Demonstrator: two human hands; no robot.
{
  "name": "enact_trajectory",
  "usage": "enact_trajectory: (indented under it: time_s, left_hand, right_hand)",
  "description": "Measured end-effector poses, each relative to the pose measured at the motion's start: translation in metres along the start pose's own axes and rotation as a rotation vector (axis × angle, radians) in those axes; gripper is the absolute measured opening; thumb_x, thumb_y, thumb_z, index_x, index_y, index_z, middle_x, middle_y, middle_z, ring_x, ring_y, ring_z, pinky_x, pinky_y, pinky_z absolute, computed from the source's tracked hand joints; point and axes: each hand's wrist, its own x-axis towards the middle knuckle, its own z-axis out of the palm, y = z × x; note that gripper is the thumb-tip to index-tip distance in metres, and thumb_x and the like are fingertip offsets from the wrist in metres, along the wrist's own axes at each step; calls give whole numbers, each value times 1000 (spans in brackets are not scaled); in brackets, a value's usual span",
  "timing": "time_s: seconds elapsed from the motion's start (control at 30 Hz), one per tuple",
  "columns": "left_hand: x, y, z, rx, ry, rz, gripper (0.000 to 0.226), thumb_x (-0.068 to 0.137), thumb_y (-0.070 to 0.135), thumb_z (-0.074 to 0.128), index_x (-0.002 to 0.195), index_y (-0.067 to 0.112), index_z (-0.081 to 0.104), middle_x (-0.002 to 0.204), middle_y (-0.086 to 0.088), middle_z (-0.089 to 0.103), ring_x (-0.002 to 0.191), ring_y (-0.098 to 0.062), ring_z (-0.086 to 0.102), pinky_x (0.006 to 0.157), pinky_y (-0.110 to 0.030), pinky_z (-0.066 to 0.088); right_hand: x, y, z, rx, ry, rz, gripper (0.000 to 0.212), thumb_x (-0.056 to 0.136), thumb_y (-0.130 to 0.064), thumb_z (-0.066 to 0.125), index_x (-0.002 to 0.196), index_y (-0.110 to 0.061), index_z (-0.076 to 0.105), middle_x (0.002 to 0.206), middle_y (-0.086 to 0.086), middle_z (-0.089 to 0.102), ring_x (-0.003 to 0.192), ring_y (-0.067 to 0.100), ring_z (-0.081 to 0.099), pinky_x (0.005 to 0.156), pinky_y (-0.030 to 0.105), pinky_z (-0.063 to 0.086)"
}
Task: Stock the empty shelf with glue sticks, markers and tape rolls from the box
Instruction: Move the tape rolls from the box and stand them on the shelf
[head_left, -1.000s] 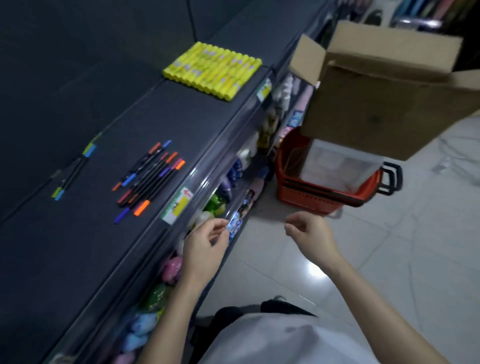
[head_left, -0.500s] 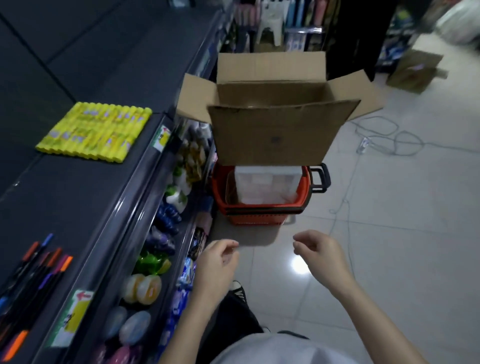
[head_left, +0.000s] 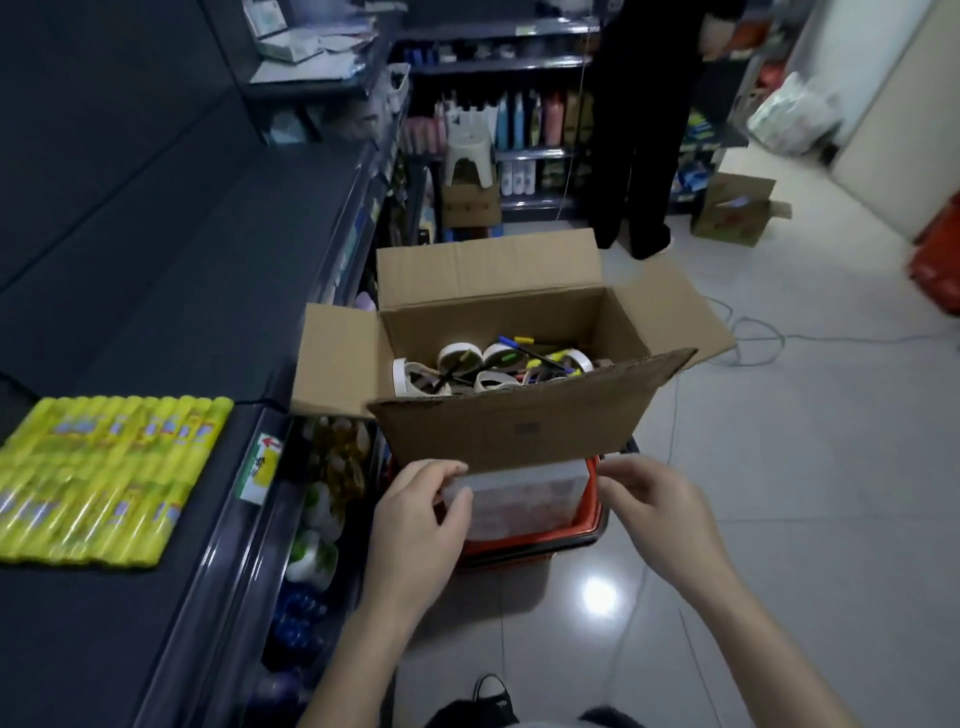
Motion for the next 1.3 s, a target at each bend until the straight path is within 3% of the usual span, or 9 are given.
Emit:
enact_trajectory:
  time_s: [0.2, 0.37, 0.53, 0.6, 0.73, 0.9, 1.0, 1.17, 1.3]
  left_hand:
    - [82, 8, -8, 72, 42, 107, 21, 88, 9, 63, 107, 12, 68, 103, 8, 62, 95, -7, 60, 84, -17, 44]
    - [153, 11, 2, 159, -80, 67, 26, 90, 18, 60, 115, 13, 65, 110, 5, 59, 101, -10, 56, 84, -16, 39]
    - [222, 9, 27, 408, -546, -72, 45, 91, 35, 58, 131, 16, 51, 120, -2, 53, 104, -16, 54, 84, -28, 45]
    - [245, 5, 43, 480, -722, -120, 50, 91, 41, 57, 131, 13, 49, 113, -3, 56, 99, -18, 56, 80, -32, 47]
    - [279, -16, 86, 529, -847, -171, 53, 90, 43, 57, 129, 8, 50, 123, -10, 57, 107, -26, 56, 83, -36, 48]
    - [308, -39, 111, 683, -1020, -221, 43, 88, 38, 58, 116, 5, 53, 104, -11, 60, 98, -29, 57, 70, -33, 42]
    - [313, -49, 117, 749, -1096, -169, 39, 88, 38, 58, 111, 7, 54, 107, -15, 62, 97, -30, 58, 74, -36, 47]
    - [331, -51, 126, 689, -1307, -184, 70, 89, 48, 57, 145, 13, 34, 144, -7, 45, 128, -27, 45, 99, -34, 40]
    - [351, -51, 138, 768, -1409, -76, 63, 88, 51, 57, 135, 11, 45, 132, -8, 53, 116, -28, 52, 97, -42, 45]
  right_hand:
    - [64, -40, -15, -61, 118, -109, 13, 90, -18, 62, 100, -21, 70, 83, -19, 62, 79, -12, 56, 63, 0, 41]
    - [141, -67, -27, -133, 103, -233, 15, 90, -19, 62, 102, -20, 70, 85, -14, 64, 76, -8, 57, 66, 10, 45]
    - [246, -63, -24, -415, -217, -280, 29, 92, -25, 59, 119, -14, 63, 108, 0, 67, 97, 16, 61, 80, 26, 46]
    - [285, -52, -14, -557, -411, -281, 30, 91, -27, 59, 117, -15, 62, 109, 5, 67, 94, 22, 61, 75, 30, 48]
    - [332, -24, 20, -801, -744, -281, 30, 91, -31, 58, 113, -11, 60, 108, 8, 64, 94, 27, 60, 74, 36, 51]
    - [352, 7, 57, -958, -1069, -322, 31, 92, -35, 56, 110, -9, 60, 104, 11, 64, 88, 27, 57, 66, 35, 43]
    - [353, 11, 66, -1067, -1152, -424, 28, 93, -27, 52, 112, -8, 58, 108, 12, 63, 90, 28, 57, 71, 36, 47]
    - [360, 14, 83, -1094, -1168, -512, 28, 90, -28, 53, 112, -11, 57, 107, 13, 62, 94, 32, 61, 79, 43, 55]
    - [363, 11, 85, -1061, -1178, -515, 29, 92, -28, 52, 114, -9, 57, 107, 14, 60, 96, 32, 59, 79, 40, 53]
